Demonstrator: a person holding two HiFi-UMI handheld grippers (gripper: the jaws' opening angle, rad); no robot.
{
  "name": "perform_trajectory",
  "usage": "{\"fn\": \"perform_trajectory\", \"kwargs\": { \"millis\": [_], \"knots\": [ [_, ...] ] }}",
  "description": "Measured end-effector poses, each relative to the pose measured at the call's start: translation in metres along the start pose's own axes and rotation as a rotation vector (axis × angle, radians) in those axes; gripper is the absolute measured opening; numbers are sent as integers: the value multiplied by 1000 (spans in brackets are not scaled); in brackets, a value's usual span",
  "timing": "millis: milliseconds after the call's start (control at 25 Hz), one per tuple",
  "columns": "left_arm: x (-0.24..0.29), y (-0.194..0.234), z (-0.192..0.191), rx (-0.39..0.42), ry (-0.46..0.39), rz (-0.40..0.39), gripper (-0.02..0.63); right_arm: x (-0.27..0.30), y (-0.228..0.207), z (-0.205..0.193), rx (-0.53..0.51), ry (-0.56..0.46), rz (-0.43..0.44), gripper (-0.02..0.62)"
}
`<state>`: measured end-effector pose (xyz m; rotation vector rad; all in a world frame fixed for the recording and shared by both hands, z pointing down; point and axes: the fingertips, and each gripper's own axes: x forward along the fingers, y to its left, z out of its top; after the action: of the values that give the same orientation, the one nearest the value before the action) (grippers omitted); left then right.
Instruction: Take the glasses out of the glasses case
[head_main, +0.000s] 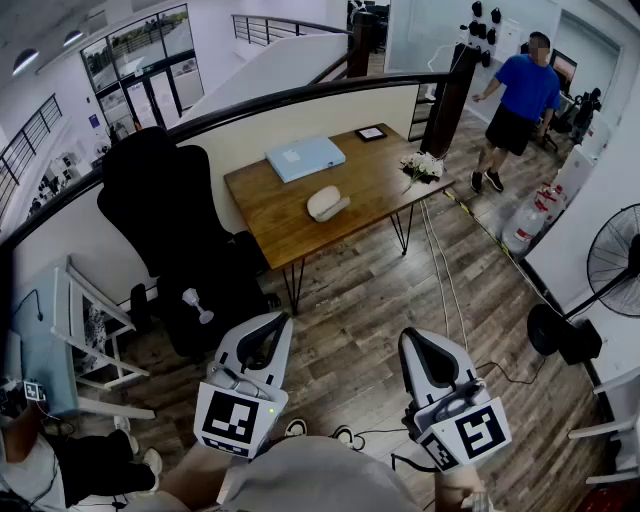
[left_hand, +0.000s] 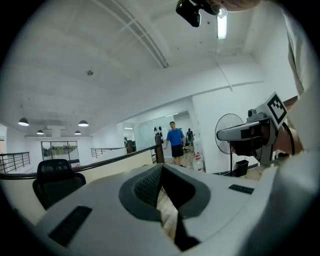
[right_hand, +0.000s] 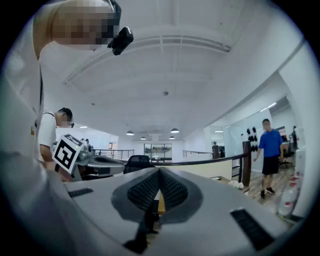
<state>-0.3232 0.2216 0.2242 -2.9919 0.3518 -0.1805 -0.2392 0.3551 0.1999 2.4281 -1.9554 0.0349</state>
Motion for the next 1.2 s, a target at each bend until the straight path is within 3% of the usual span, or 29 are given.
{"fn": "perform_trajectory", "kwargs": {
  "millis": [840,880,960,1000,1200],
  "knots": [
    [10,-79,9,23,12,11,2,-64,-52,-6,12,-29,-8,5],
    [9,-81,9,21,14,13,2,-67,-54,-6,23,-38,-13,26],
    [9,-83,8,18,16,17,2,-71,-58,-7,47,-56,-22,196],
    [9,-83,7,19,18,20,3,-72,-61,-7,53,-63,-27,250],
    [13,-78,7,21,18,42,2,-71,-72,-6,38,-67,-47,293]
  ]
}}
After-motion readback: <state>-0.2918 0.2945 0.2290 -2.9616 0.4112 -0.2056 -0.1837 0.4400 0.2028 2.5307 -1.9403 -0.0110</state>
